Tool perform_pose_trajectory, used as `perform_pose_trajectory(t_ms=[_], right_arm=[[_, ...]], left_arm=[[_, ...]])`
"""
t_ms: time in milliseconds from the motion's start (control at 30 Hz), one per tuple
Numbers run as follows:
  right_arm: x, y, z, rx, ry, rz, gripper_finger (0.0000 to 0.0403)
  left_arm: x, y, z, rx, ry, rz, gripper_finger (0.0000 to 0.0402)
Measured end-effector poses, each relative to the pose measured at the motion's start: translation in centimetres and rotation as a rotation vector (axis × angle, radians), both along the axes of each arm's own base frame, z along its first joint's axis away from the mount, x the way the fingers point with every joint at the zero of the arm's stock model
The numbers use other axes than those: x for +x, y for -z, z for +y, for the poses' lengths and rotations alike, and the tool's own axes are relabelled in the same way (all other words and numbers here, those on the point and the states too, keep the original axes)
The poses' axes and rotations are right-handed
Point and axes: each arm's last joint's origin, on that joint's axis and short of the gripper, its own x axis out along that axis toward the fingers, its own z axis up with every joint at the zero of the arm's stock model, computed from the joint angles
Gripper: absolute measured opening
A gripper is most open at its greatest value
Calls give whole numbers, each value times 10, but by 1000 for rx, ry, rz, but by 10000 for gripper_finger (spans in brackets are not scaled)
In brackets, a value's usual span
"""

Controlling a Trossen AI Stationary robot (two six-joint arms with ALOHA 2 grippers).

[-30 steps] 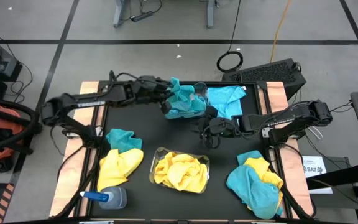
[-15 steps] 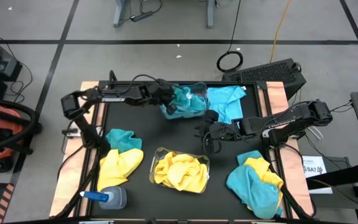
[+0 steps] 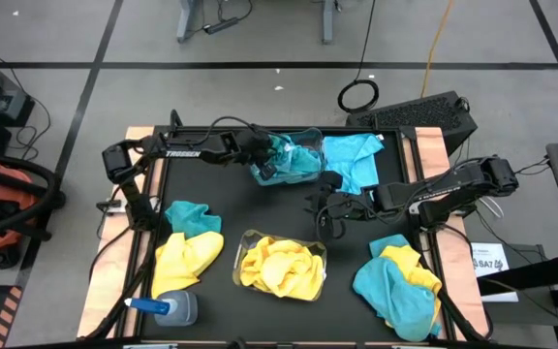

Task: Sort microfiber towel by color & place in baskets
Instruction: Put the blue microfiber towel into the top transparent bin

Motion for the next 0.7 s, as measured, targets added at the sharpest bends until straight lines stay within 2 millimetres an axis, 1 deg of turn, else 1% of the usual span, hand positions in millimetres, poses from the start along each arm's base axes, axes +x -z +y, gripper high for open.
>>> perform_pose_trajectory(t_ms=[200,400,567,700], right_arm=[[-4,3,-2,-24,30,54,132],[-11,8,-5,-97,103,126,132],[-17,11,-11,-110,143,187,132],[-25,12,-19,-139,207,247,137]], left_arm=[[8,-10,-6,9,34,3,118],[19,-26,-19,16,98,9,183],[27,-42,-31,24,154,34,215],[31,-55,-40,44,184,62,223]])
